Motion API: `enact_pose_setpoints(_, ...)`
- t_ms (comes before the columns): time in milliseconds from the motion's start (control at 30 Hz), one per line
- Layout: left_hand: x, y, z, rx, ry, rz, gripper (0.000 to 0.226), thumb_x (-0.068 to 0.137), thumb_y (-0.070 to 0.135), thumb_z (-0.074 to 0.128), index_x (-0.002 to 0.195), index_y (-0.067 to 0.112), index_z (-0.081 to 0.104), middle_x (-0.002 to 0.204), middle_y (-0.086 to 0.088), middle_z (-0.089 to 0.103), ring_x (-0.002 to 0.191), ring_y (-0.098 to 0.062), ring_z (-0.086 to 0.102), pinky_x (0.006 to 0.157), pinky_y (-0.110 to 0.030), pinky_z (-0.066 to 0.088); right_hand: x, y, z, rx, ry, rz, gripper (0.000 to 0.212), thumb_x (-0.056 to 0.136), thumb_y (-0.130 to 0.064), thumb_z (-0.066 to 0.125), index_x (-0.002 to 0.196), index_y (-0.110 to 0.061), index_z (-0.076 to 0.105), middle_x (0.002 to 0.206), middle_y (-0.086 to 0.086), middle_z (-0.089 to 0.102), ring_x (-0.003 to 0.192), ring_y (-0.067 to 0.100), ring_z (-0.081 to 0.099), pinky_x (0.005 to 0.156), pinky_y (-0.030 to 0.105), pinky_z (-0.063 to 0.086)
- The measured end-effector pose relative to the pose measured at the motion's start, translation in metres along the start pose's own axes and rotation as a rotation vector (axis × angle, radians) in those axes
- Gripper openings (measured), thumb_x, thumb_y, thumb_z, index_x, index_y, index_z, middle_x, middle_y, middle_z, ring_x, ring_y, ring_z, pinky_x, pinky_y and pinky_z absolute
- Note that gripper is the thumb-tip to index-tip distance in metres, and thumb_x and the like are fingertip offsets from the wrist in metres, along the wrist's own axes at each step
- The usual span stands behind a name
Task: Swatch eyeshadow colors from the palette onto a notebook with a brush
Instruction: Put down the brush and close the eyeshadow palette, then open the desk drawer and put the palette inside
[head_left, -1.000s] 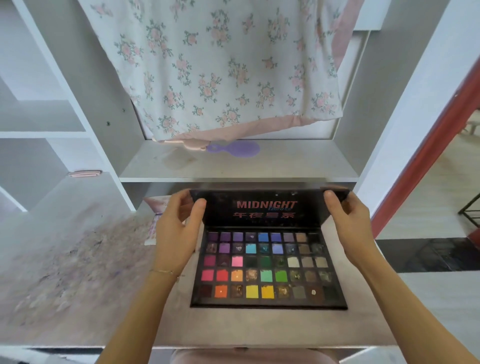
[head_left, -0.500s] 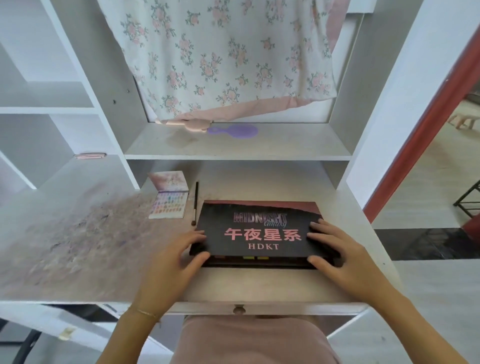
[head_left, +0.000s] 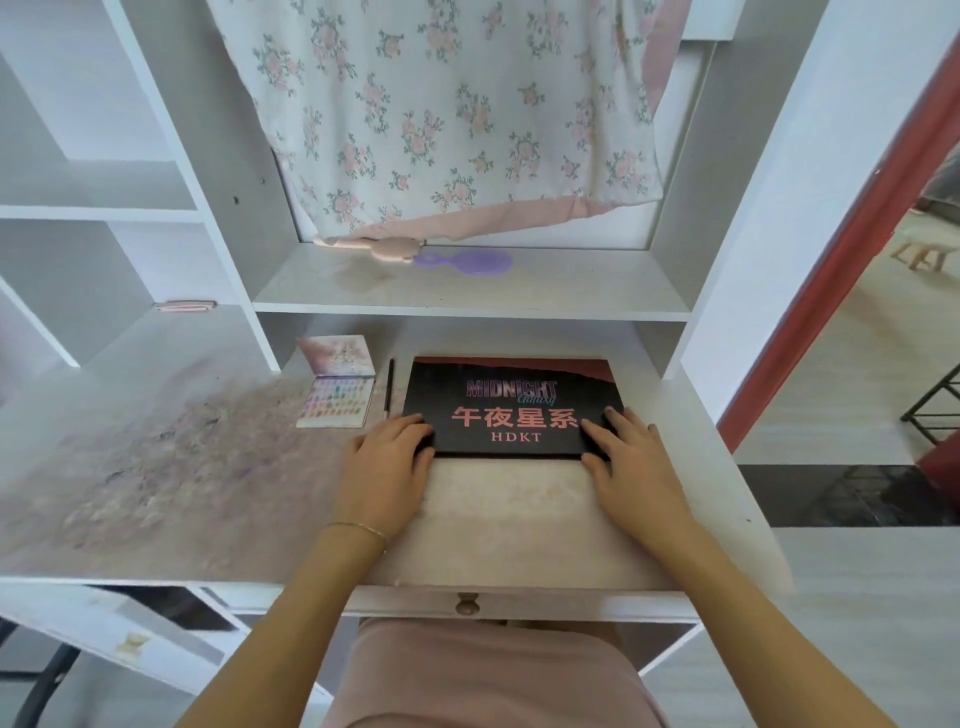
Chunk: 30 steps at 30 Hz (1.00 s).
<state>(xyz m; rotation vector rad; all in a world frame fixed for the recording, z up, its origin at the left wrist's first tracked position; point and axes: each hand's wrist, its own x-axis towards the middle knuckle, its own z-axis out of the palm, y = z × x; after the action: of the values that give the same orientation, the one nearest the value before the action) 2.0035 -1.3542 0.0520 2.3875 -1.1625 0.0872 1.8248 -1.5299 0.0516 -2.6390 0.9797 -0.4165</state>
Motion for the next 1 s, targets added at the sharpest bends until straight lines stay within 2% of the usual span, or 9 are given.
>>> enact_pose_setpoints(100,-0.004,0.010,-0.002,-0.019,0.010,-0.026,0.033,0.091,0.025,0.050,0.123,0.017,0.054,0.132,-0.002,0.050,0.123,-0.018,0.042,0.102,-0.033,0.028,-0.005,-0.012,0.008,-0.024,0.079,-0.077,0.043,0.095,-0.026,0.040,0.138,-0.021,0.038,0.149,0.008,0.029,0.141,0.022,0.013,0.113,0.032,-0.005)
enact_pose_setpoints(167,-0.021,0.019,-0.007,-0.103,0.091,-0.005,0.032,0.089,0.021,0.055,0.119,0.013,0.057,0.125,-0.005,0.055,0.116,-0.020,0.048,0.098,-0.033,0.034,-0.015,-0.022,0.015,0.005,0.078,-0.135,0.043,0.094,-0.026,0.041,0.137,-0.021,0.038,0.149,0.006,0.030,0.140,0.021,0.015,0.111,0.029,-0.005)
enact_pose_setpoints(300,-0.074,0.040,-0.017,-0.310,0.235,0.091,0.014,0.086,0.019,0.060,0.099,0.016,0.064,0.092,0.006,0.061,0.080,-0.002,0.053,0.072,-0.009,0.039,-0.031,-0.030,0.026,-0.012,0.025,-0.152,0.046,0.095,-0.030,0.037,0.140,-0.022,0.032,0.152,0.006,0.021,0.141,0.021,0.008,0.112,0.030,0.000)
enact_pose_setpoints(433,-0.122,0.046,-0.005,-0.305,0.097,0.125,0.018,0.085,0.038,0.048,0.083,0.026,0.061,0.070,0.016,0.059,0.064,-0.003,0.053,0.057,-0.008,0.040,-0.034,-0.032,0.025,-0.040,0.000,-0.149,0.047,0.096,-0.030,0.035,0.141,-0.019,0.031,0.153,0.006,0.018,0.142,0.022,0.006,0.113,0.032,0.002)
enact_pose_setpoints(533,-0.135,0.037,0.016,-0.194,-0.050,-0.030,0.018,0.086,0.043,0.049,0.083,0.030,0.061,0.075,0.015,0.062,0.070,-0.004,0.058,0.058,-0.017,0.039,-0.036,-0.033,0.025,-0.012,0.000,-0.139,0.045,0.095,-0.029,0.036,0.139,-0.017,0.035,0.153,0.007,0.020,0.141,0.022,0.008,0.113,0.032,0.007)
enact_pose_setpoints(633,-0.130,0.029,0.036,-0.105,-0.070,-0.196,0.030,0.087,0.050,0.046,0.087,0.026,0.063,0.090,0.012,0.067,0.083,-0.009,0.062,0.060,-0.022,0.036,-0.037,-0.033,0.025,0.000,0.003,-0.139,0.042,0.095,-0.027,0.038,0.135,-0.015,0.041,0.152,0.008,0.022,0.141,0.023,0.010,0.113,0.034,0.010)
enact_pose_setpoints(700,-0.125,0.028,0.047,-0.071,-0.095,-0.248,0.036,0.086,0.053,0.043,0.084,0.024,0.063,0.090,0.007,0.070,0.086,-0.017,0.063,0.060,-0.023,0.035,-0.037,-0.032,0.026,0.004,0.005,-0.135,0.041,0.094,-0.027,0.038,0.134,-0.016,0.042,0.152,0.008,0.023,0.141,0.023,0.010,0.113,0.034,0.011)
enact_pose_setpoints(833,-0.119,0.033,0.062,-0.010,-0.115,-0.289,0.039,0.085,0.054,0.045,0.071,0.020,0.059,0.079,-0.003,0.069,0.081,-0.028,0.062,0.059,-0.027,0.037,-0.037,-0.031,0.027,0.009,0.019,-0.135,0.041,0.094,-0.026,0.039,0.133,-0.015,0.043,0.151,0.008,0.025,0.141,0.024,0.012,0.113,0.034,0.012)
enact_pose_setpoints(1000,-0.122,0.038,0.066,-0.029,-0.027,-0.351,0.034,0.083,0.044,0.050,0.060,0.019,0.048,0.070,-0.008,0.067,0.068,-0.031,0.057,0.059,-0.028,0.027,-0.036,-0.031,0.028,0.026,0.023,-0.132,0.042,0.093,-0.025,0.039,0.133,-0.014,0.044,0.151,0.008,0.025,0.141,0.023,0.012,0.113,0.034,0.012)
